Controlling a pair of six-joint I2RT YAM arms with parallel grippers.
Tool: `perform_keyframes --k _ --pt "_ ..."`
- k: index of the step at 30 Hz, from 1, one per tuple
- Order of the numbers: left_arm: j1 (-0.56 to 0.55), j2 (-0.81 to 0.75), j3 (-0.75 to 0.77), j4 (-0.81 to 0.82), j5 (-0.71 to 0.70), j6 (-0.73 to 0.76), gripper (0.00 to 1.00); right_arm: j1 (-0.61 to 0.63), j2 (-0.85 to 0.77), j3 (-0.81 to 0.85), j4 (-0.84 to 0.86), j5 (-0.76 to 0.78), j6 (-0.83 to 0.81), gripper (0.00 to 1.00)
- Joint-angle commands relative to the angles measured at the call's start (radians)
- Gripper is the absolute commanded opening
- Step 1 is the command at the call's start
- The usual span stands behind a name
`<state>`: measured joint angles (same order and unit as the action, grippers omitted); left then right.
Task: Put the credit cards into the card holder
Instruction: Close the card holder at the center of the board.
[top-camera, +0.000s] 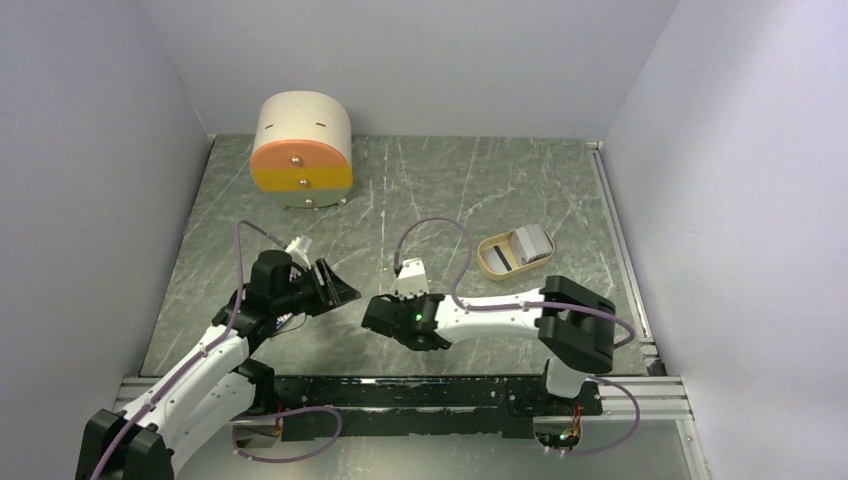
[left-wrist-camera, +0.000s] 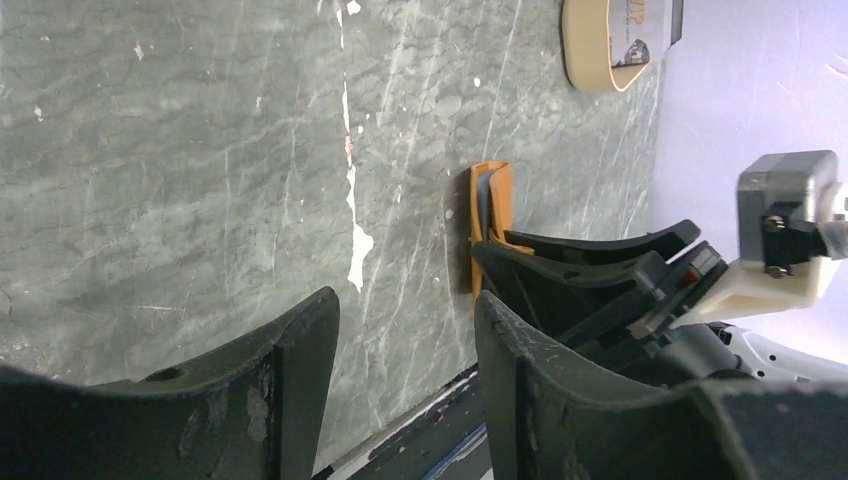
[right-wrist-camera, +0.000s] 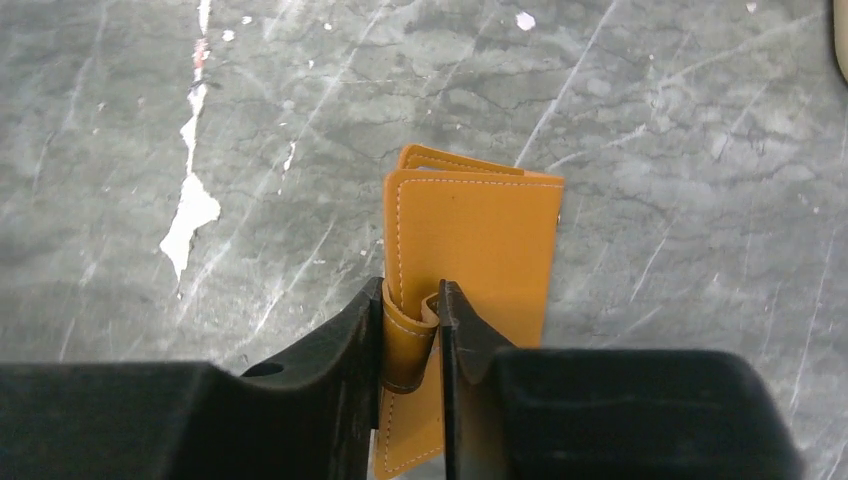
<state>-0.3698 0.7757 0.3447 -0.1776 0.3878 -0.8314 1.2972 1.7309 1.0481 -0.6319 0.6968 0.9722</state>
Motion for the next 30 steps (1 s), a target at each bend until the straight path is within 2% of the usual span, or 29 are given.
perform_keyframes --k 1,4,9,12,16,22,30 --pt "0.010 0.000 0.017 0.006 0.047 -0.011 0.57 -0.008 -0.105 -0.096 0.138 -0.070 -0.084 0.14" --pt "0.010 -0.005 0.011 0.053 0.098 -0.024 0.57 -0.027 -0.217 -0.179 0.257 -0.123 -0.139 0.00" --pt "0.011 -0.051 -0.021 0.219 0.223 -0.037 0.57 -0.096 -0.462 -0.373 0.539 -0.289 -0.205 0.00" --pt "0.010 -0.087 -0.060 0.385 0.298 -0.074 0.56 -0.165 -0.612 -0.494 0.730 -0.416 -0.180 0.00" --pt "0.011 -0.081 -0.097 0.530 0.413 -0.207 0.62 -0.257 -0.775 -0.665 1.027 -0.595 -0.086 0.00" --pt "0.009 -0.057 -0.153 0.835 0.501 -0.365 0.77 -0.288 -0.900 -0.731 1.220 -0.635 0.006 0.00" --pt "-0.011 0.153 -0.199 1.405 0.570 -0.597 0.76 -0.290 -0.902 -0.792 1.571 -0.634 0.148 0.00"
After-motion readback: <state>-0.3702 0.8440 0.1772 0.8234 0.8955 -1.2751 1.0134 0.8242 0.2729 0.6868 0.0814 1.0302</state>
